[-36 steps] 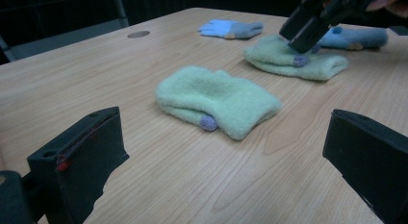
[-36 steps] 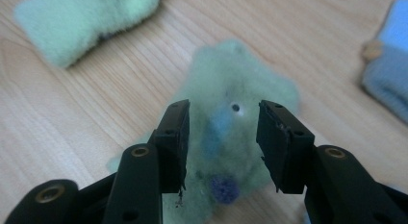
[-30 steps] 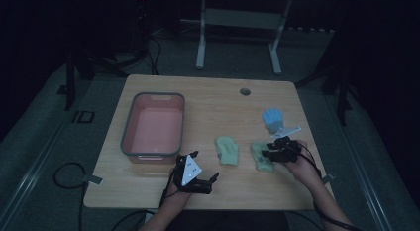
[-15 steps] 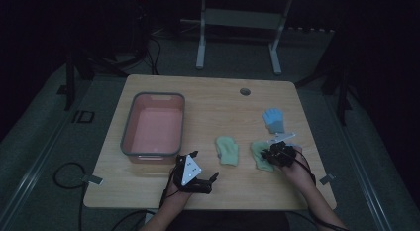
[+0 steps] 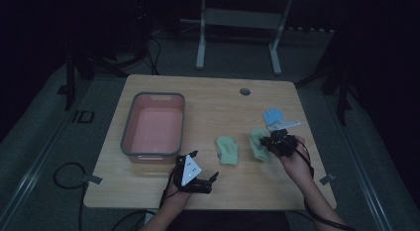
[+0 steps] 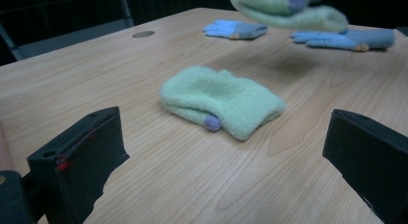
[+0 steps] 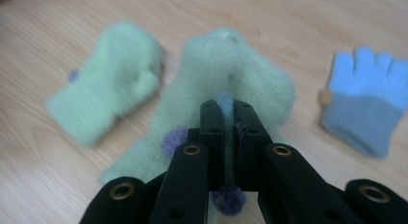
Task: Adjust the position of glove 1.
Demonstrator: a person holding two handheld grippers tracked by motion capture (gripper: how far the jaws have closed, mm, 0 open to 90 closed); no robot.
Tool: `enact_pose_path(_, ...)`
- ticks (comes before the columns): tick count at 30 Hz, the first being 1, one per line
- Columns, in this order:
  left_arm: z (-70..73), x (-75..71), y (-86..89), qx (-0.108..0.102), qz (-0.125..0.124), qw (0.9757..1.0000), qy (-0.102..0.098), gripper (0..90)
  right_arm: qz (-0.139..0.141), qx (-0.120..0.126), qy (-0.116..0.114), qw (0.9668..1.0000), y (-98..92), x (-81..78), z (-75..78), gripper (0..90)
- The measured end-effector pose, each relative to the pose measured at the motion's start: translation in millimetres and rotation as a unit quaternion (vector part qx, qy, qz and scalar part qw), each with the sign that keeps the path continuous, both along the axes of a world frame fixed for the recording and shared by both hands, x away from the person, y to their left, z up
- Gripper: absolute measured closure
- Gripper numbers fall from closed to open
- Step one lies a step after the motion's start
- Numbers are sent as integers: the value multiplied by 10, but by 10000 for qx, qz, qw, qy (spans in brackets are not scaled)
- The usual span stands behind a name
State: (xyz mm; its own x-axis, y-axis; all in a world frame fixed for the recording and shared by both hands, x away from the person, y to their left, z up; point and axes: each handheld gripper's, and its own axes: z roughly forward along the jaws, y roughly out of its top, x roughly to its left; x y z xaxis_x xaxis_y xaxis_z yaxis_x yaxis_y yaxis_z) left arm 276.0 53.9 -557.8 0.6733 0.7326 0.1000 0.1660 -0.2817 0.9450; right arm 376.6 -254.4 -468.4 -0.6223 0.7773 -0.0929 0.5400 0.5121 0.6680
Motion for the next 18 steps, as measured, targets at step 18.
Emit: enact_pose_path(18,0,0,2,-6,-7,10000,-10,6,601,66,-74,9981,869,-37,152,846)
